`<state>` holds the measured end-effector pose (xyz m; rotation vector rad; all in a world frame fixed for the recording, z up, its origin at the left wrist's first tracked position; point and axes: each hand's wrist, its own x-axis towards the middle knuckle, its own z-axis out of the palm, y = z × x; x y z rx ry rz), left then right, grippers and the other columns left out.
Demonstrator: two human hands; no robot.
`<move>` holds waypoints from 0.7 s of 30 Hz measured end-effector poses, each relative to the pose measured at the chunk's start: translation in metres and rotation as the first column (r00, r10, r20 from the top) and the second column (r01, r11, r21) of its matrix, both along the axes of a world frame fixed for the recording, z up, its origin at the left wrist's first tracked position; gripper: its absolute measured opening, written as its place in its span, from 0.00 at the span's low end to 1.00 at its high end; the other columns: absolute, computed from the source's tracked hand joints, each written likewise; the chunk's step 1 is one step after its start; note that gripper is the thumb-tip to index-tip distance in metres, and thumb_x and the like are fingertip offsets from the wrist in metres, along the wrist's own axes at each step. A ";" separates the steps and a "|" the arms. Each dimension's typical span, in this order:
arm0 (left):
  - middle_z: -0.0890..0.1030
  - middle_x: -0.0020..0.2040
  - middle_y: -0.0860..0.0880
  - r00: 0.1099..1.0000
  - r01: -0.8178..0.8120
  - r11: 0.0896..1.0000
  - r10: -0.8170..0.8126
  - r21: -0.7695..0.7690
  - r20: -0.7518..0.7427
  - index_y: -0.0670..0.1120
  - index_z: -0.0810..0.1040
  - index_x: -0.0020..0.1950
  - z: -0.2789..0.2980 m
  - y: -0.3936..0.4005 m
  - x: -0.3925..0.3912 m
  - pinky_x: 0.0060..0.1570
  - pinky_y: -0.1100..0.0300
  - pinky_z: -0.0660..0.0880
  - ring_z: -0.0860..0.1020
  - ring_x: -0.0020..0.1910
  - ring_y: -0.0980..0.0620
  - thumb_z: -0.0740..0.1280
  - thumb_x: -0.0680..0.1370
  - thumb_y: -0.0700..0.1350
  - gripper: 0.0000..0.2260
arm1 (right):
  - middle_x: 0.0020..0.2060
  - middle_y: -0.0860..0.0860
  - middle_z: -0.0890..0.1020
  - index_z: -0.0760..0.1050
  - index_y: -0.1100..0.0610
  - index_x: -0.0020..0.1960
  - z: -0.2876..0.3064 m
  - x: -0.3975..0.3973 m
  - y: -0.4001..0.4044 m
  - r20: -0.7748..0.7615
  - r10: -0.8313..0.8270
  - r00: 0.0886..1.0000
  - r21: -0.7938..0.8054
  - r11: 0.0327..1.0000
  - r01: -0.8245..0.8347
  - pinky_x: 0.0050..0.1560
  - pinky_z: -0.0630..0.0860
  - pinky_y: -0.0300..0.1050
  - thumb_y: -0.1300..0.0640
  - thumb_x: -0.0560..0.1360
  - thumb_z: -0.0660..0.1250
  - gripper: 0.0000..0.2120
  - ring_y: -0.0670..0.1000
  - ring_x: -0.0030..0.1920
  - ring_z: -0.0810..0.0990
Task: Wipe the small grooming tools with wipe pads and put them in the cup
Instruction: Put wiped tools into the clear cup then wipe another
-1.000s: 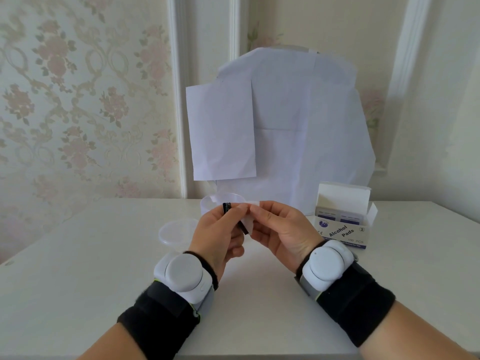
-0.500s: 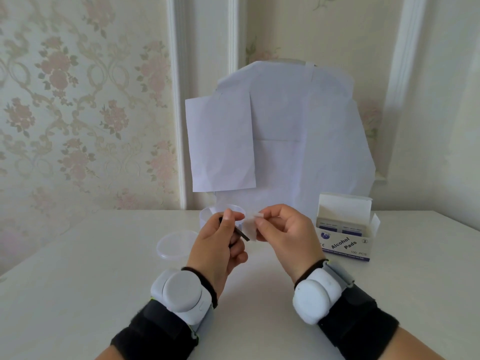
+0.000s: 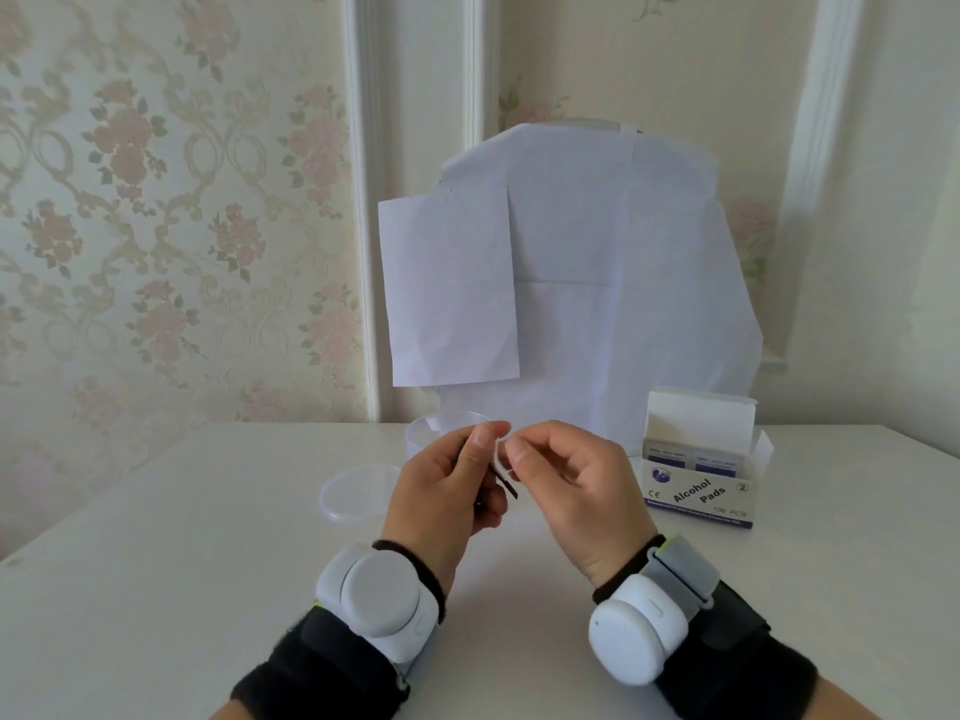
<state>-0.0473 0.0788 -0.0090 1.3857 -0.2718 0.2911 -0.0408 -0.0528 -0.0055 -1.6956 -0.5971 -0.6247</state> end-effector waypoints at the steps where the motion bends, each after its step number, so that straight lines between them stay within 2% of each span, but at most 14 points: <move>1: 0.75 0.32 0.45 1.000 0.010 1.000 -0.010 -0.008 0.003 0.48 0.83 0.54 0.001 0.000 -0.001 0.36 0.57 0.74 0.73 0.30 0.52 0.61 0.81 0.49 0.12 | 0.35 0.46 0.85 0.82 0.53 0.42 0.000 0.001 0.001 -0.026 -0.022 0.999 -0.001 1.000 0.022 0.41 0.77 0.36 0.57 0.76 0.71 0.04 0.44 0.38 0.83; 4: 0.73 0.34 0.44 0.999 0.037 0.999 -0.037 -0.031 0.007 0.49 0.83 0.55 0.001 0.000 -0.002 0.36 0.58 0.74 0.73 0.31 0.52 0.63 0.77 0.53 0.14 | 0.37 0.43 0.86 0.82 0.49 0.45 -0.002 0.002 0.003 -0.075 -0.027 0.997 -0.071 0.997 0.022 0.45 0.80 0.40 0.56 0.75 0.72 0.03 0.44 0.40 0.84; 6: 0.74 0.34 0.44 0.998 0.054 0.998 -0.054 -0.029 0.021 0.50 0.83 0.54 0.001 0.000 -0.002 0.37 0.57 0.74 0.73 0.32 0.51 0.64 0.73 0.56 0.16 | 0.37 0.41 0.85 0.83 0.47 0.47 -0.002 0.001 0.003 -0.036 -0.060 0.998 -0.160 0.986 0.054 0.46 0.79 0.37 0.54 0.76 0.71 0.03 0.42 0.41 0.84; 9: 0.78 0.34 0.45 0.998 0.057 0.998 -0.057 -0.008 0.041 0.51 0.83 0.55 0.000 -0.001 -0.003 0.39 0.56 0.74 0.75 0.37 0.46 0.64 0.72 0.57 0.17 | 0.35 0.41 0.85 0.85 0.47 0.47 0.000 -0.001 0.002 0.050 -0.112 0.992 -0.254 0.960 0.121 0.44 0.78 0.34 0.53 0.77 0.69 0.05 0.41 0.40 0.83; 11: 0.79 0.34 0.47 0.998 0.048 0.999 -0.048 0.014 0.050 0.50 0.82 0.57 -0.001 -0.002 -0.003 0.39 0.57 0.74 0.75 0.37 0.47 0.62 0.73 0.57 0.18 | 0.33 0.43 0.84 0.85 0.48 0.46 -0.001 -0.001 0.003 0.114 -0.136 0.984 -0.302 0.939 0.164 0.43 0.79 0.36 0.52 0.78 0.67 0.07 0.42 0.38 0.83; 14: 0.78 0.34 0.48 0.998 0.042 0.999 -0.043 0.018 0.041 0.50 0.82 0.58 -0.001 -0.003 -0.003 0.39 0.58 0.74 0.74 0.35 0.51 0.60 0.75 0.57 0.19 | 0.32 0.45 0.83 0.82 0.50 0.43 -0.004 0.002 0.003 0.160 -0.165 0.973 -0.359 0.909 0.213 0.41 0.79 0.46 0.50 0.78 0.64 0.10 0.46 0.36 0.82; 16: 0.80 0.36 0.48 0.998 0.061 0.998 -0.061 -0.002 0.021 0.49 0.82 0.58 0.000 -0.005 -0.004 0.41 0.56 0.76 0.78 0.35 0.51 0.59 0.78 0.55 0.17 | 0.33 0.45 0.83 0.81 0.50 0.43 -0.005 0.005 0.002 0.169 -0.186 0.968 -0.355 0.905 0.236 0.40 0.79 0.48 0.49 0.77 0.62 0.10 0.47 0.36 0.82; 18: 0.84 0.43 0.47 0.998 0.061 0.998 -0.061 0.002 0.019 0.49 0.81 0.58 0.001 -0.006 -0.005 0.45 0.55 0.79 0.83 0.41 0.49 0.60 0.79 0.51 0.14 | 0.34 0.45 0.83 0.81 0.49 0.44 -0.006 0.006 0.001 0.207 -0.223 0.953 -0.323 0.904 0.281 0.40 0.79 0.48 0.48 0.76 0.62 0.10 0.46 0.37 0.82; 19: 0.85 0.45 0.47 0.999 0.035 0.999 -0.036 0.027 0.037 0.48 0.81 0.58 0.002 -0.007 -0.006 0.46 0.56 0.80 0.83 0.44 0.49 0.62 0.79 0.49 0.12 | 0.35 0.44 0.83 0.81 0.49 0.45 -0.005 0.007 0.001 0.231 -0.245 0.942 -0.296 0.904 0.308 0.40 0.79 0.47 0.48 0.76 0.62 0.10 0.45 0.37 0.81; 21: 0.85 0.44 0.49 0.993 -0.061 0.994 0.051 0.091 0.106 0.50 0.82 0.53 0.003 -0.008 -0.006 0.44 0.60 0.80 0.84 0.45 0.51 0.66 0.78 0.45 0.07 | 0.37 0.43 0.83 0.81 0.49 0.46 -0.005 0.008 0.001 0.283 -0.287 0.915 -0.237 0.903 0.357 0.40 0.79 0.44 0.50 0.75 0.63 0.09 0.44 0.38 0.80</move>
